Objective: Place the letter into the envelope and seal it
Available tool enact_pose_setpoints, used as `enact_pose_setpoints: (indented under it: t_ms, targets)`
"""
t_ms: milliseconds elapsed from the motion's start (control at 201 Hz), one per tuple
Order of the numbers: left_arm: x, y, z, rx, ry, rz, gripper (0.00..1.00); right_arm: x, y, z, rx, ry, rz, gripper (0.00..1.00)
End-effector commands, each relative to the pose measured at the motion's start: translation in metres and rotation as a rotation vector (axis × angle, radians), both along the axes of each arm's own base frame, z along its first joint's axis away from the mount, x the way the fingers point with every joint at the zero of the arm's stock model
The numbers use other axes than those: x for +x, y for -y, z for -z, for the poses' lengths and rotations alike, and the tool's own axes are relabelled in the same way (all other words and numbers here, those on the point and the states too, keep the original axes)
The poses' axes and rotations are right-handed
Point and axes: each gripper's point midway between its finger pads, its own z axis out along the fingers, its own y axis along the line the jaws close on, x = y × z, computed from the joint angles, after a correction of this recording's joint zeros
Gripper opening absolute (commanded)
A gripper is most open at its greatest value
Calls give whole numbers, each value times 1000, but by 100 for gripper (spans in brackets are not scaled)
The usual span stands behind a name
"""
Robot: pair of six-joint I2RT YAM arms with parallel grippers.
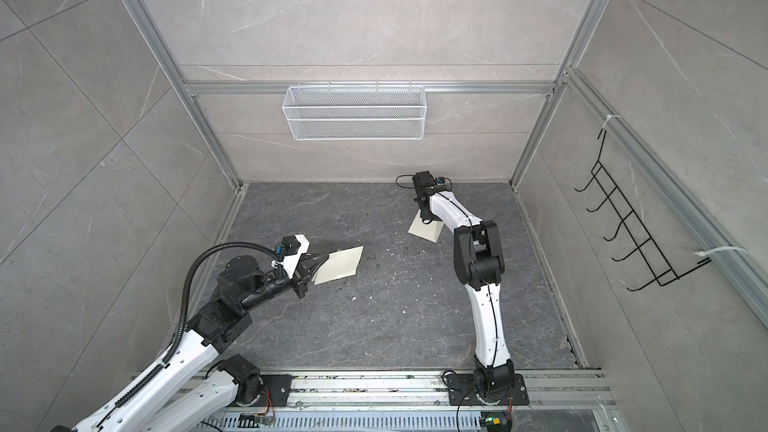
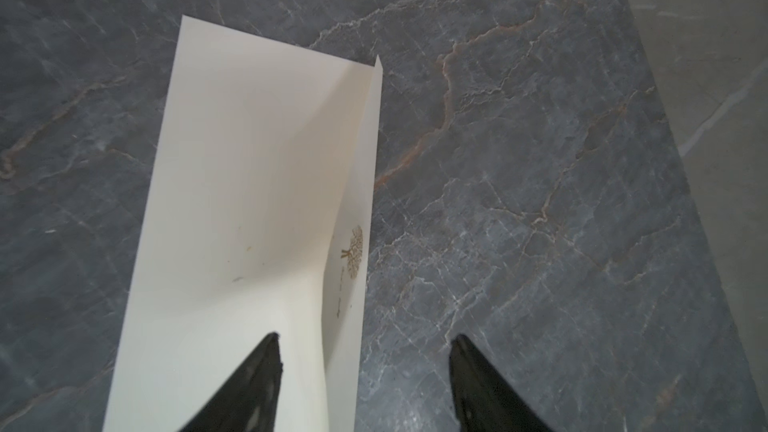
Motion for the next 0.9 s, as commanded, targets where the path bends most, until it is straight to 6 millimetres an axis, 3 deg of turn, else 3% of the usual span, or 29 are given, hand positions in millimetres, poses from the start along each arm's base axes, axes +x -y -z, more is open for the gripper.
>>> enact_pose_setpoints:
  t_ms: [0, 334, 374, 393, 493, 642, 767, 891]
  targets:
    - [-1, 1, -19, -55, 44, 6, 0, -1, 6, -2, -49, -25, 27, 60]
    - [-2, 1, -22, -79, 48, 6, 0, 6, 9, 14, -78, -138, 37, 45]
    - [-2, 0, -23, -79, 48, 6, 0, 7, 10, 8, -76, -135, 42, 41]
    - [-2, 0, -23, -80, 49, 7, 0, 6, 11, 20, -82, -159, 45, 39]
    - [-3, 0, -24, -81, 51, 7, 0, 6, 13, 24, -85, -178, 55, 31]
    - [-1, -1, -24, -85, 50, -1, 0, 7, 14, 25, -66, -185, 56, 18]
    - [0, -2, -25, -94, 48, -13, 0, 7, 17, 26, -69, -189, 60, 0]
    - [1, -3, -27, -107, 46, -20, 0, 8, 22, 15, -99, -167, 58, 0]
